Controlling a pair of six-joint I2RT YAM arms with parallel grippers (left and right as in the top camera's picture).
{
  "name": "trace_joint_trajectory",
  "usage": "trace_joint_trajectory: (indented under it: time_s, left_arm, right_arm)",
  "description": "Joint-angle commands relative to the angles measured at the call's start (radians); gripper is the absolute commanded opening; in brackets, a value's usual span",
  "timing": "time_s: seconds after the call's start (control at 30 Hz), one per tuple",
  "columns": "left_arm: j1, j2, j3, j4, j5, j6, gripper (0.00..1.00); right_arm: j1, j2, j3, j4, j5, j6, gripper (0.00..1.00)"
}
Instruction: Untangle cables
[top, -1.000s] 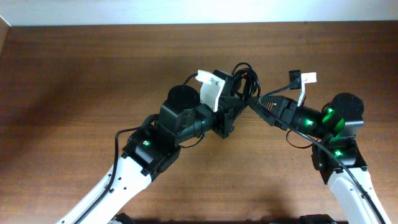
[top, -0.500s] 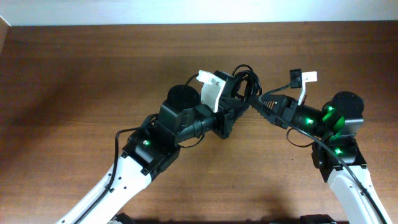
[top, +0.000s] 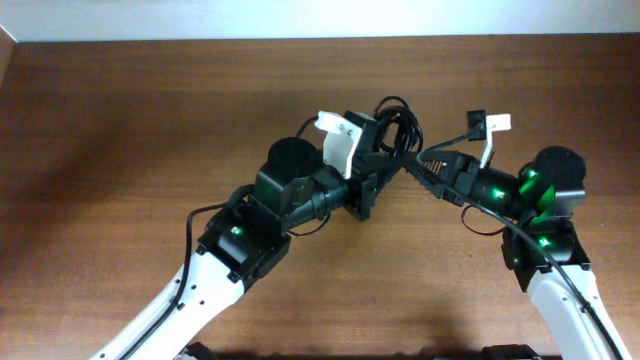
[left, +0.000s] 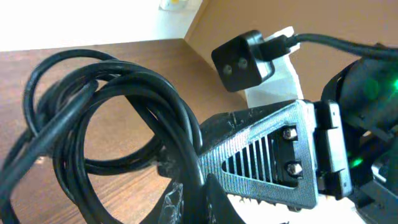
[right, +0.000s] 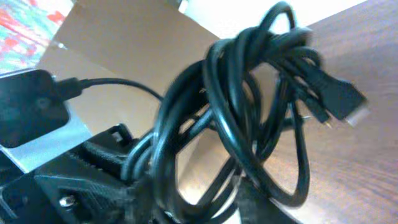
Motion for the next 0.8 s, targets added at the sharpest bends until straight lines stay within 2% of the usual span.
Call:
trace_joint_trajectory:
  time_s: [0.0, 0.27, 0.7, 0.73, 0.77]
  left_arm:
    - [-0.07, -0.016, 0.024, 0.049, 0.113, 0.01, 0.0]
    - [-0.139, 0.01, 0.024, 0.14, 0.113, 0.01, 0.0]
    - [-0.18, 0.01, 0.024, 0.139, 0.117, 0.01, 0.0]
    - [-0.182, 0.01, 0.024, 0.139, 0.117, 0.01, 0.0]
    - [-0.182, 0.01, 0.024, 0.139, 0.117, 0.01, 0.0]
  right_arm:
    - [0.03, 0.018, 0.004, -0.007, -0.03, -0.021, 0.49]
    - [0.03, 0.018, 0.004, -0.007, -0.03, -0.021, 0.51]
    - [0.028, 0.018, 0.004, -0.007, -0.029, -0.021, 0.51]
    - [0.027, 0.018, 0.004, -0.007, -0.029, -0.021, 0.51]
    - [0.027, 0.018, 0.004, -0.006, -0.028, -0.021, 0.46]
